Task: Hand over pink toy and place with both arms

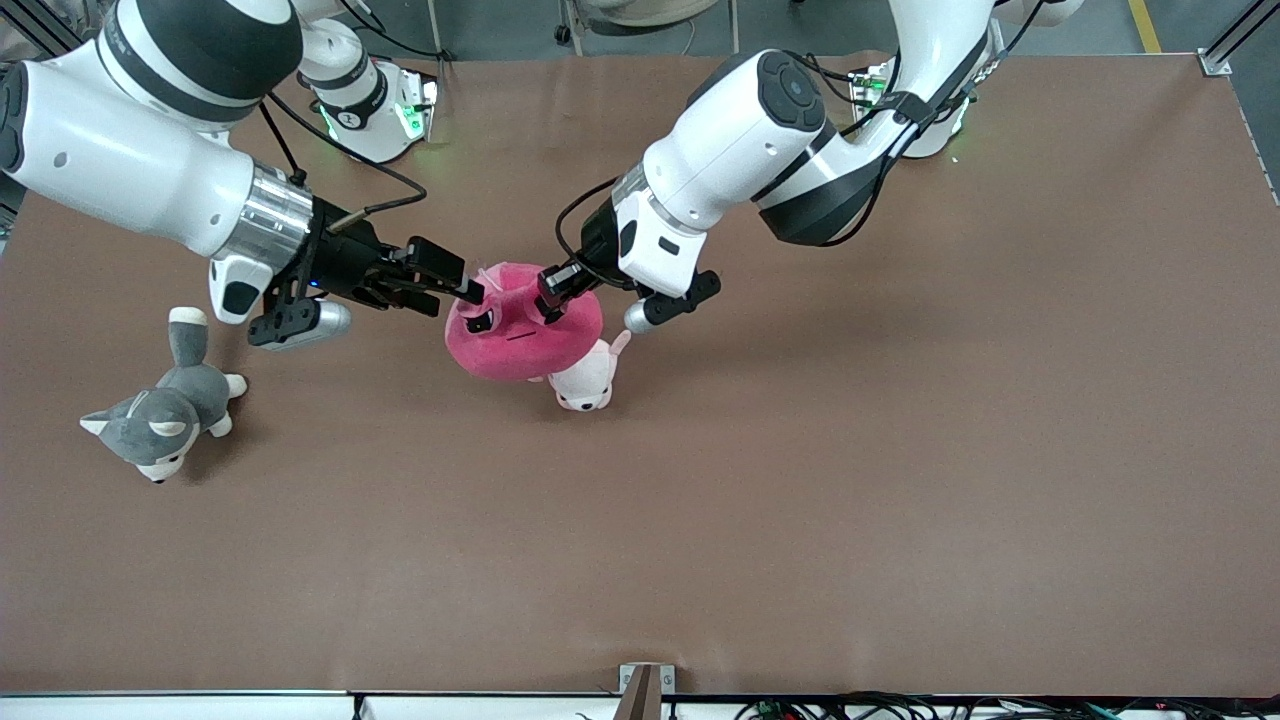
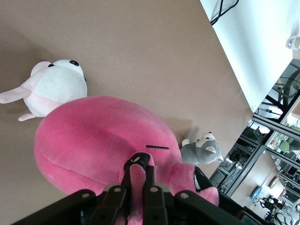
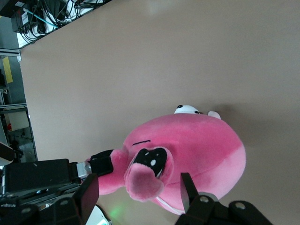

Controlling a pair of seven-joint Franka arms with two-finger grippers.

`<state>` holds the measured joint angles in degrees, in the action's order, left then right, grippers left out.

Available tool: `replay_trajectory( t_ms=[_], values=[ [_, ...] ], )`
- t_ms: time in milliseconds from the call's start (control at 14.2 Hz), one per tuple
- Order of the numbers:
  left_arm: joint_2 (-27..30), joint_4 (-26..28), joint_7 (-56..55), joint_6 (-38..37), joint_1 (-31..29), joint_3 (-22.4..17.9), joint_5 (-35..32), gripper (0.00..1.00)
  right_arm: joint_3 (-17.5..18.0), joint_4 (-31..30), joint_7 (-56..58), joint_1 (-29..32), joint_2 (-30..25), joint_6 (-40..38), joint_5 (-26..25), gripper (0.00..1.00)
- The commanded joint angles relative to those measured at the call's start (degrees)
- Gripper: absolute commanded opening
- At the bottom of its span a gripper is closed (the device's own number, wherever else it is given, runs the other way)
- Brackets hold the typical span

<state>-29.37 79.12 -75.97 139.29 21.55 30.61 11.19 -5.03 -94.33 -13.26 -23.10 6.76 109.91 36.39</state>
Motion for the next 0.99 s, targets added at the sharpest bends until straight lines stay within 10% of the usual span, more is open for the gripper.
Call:
replay_trajectory(
  t_ms=[0, 918],
  values=[
    [-0.6, -1.9, -0.5, 0.0, 0.8, -0.2, 0.8, 0.0, -0.5, 0.6, -0.5, -0.5, 1.6, 2.1, 0.6, 0.79],
    [-1.0, -1.9, -0.5, 0.8, 0.8, -0.2, 0.7, 0.0, -0.5, -0.1, -0.4, -2.1, 2.9, 1.5, 0.3, 0.74]
  ],
)
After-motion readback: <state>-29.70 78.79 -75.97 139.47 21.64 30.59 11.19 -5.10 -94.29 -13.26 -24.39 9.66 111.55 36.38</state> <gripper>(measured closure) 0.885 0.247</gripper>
